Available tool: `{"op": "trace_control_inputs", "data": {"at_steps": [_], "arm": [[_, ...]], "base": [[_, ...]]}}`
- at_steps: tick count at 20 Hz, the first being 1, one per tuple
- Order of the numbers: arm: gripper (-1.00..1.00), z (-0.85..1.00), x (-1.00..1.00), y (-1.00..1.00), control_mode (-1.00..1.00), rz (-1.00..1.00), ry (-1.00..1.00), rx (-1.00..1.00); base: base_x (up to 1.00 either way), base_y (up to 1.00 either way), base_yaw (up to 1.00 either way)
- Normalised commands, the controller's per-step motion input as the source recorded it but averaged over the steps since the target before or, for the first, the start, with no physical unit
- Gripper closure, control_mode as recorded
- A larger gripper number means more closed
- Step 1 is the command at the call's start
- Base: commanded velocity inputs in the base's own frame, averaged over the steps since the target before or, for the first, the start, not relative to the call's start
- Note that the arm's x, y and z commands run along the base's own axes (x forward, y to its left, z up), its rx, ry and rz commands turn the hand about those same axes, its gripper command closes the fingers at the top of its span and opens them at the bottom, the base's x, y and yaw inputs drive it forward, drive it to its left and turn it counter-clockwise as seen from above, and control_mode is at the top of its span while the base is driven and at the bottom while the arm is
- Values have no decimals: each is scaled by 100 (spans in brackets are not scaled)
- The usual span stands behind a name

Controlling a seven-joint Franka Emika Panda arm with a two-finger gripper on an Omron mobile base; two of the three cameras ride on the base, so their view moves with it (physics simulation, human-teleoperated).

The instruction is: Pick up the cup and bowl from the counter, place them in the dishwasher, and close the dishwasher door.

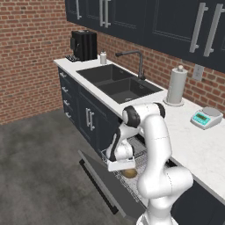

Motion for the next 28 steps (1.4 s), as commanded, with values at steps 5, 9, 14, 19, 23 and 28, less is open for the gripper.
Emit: {"op": "trace_control_inputs", "data": {"at_steps": [5,9,14,19,23,28], "arm": [[100,-20,16,-22,-100,-1,-5,0],[100,-38,43,-41,-100,0,0,0],[100,-49,47,-21,-100,0,0,-2],[100,-57,35,0,-100,0,0,-5],[100,-65,1,0,-100,0,0,0],[-100,-39,-8,6,-100,0,0,0]], "base": [[0,0,0],[0,0,0],[0,0,0],[0,0,0],[0,0,0],[0,0,0]]}}
